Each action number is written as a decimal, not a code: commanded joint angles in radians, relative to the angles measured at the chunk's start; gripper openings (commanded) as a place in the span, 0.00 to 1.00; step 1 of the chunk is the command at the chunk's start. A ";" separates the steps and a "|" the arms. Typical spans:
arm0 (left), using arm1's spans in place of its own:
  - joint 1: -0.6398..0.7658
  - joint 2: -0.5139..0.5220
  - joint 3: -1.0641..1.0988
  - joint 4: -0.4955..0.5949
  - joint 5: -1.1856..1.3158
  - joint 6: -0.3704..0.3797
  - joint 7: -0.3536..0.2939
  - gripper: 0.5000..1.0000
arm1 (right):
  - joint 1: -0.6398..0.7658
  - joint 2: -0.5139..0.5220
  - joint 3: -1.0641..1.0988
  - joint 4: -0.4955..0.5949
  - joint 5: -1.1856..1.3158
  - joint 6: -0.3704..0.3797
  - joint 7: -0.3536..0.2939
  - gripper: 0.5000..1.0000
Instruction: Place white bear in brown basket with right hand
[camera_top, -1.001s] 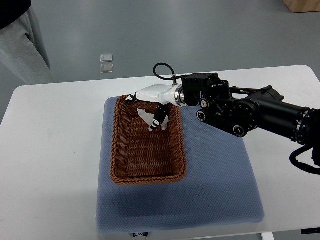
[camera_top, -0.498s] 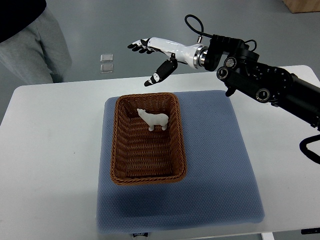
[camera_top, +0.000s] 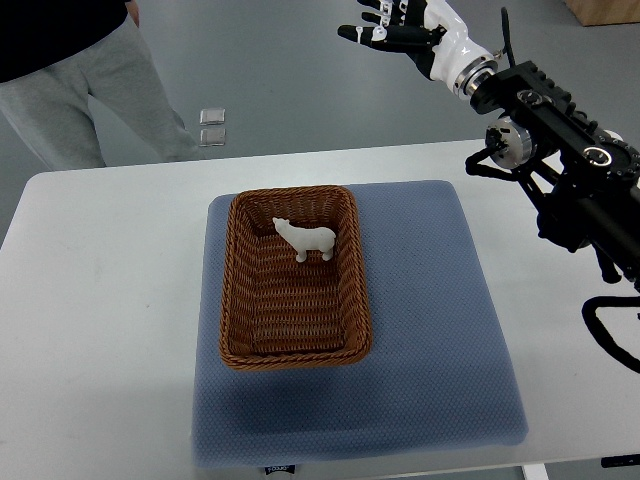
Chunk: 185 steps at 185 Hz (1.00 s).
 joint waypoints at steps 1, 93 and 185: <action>0.000 0.000 0.000 0.000 0.000 0.000 0.000 1.00 | -0.052 0.025 0.066 -0.008 0.033 -0.033 0.026 0.84; 0.000 0.000 0.000 0.000 0.000 0.000 0.000 1.00 | -0.217 0.062 0.139 -0.062 0.209 -0.134 0.074 0.84; 0.000 0.000 -0.001 0.000 0.000 0.000 0.000 1.00 | -0.272 0.096 0.138 -0.129 0.214 -0.149 0.089 0.84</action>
